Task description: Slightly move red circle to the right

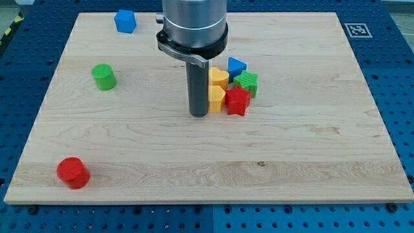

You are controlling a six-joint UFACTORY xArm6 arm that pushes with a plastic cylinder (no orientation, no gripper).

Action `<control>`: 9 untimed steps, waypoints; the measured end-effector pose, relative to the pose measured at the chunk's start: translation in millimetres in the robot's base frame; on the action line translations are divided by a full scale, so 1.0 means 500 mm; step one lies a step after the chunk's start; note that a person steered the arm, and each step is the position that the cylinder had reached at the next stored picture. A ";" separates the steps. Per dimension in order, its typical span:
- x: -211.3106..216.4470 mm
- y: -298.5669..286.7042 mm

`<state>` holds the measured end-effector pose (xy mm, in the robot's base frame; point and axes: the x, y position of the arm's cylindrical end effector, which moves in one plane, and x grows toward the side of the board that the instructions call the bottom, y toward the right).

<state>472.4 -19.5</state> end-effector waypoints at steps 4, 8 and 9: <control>0.037 -0.002; 0.109 -0.002; 0.159 -0.011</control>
<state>551.9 -25.1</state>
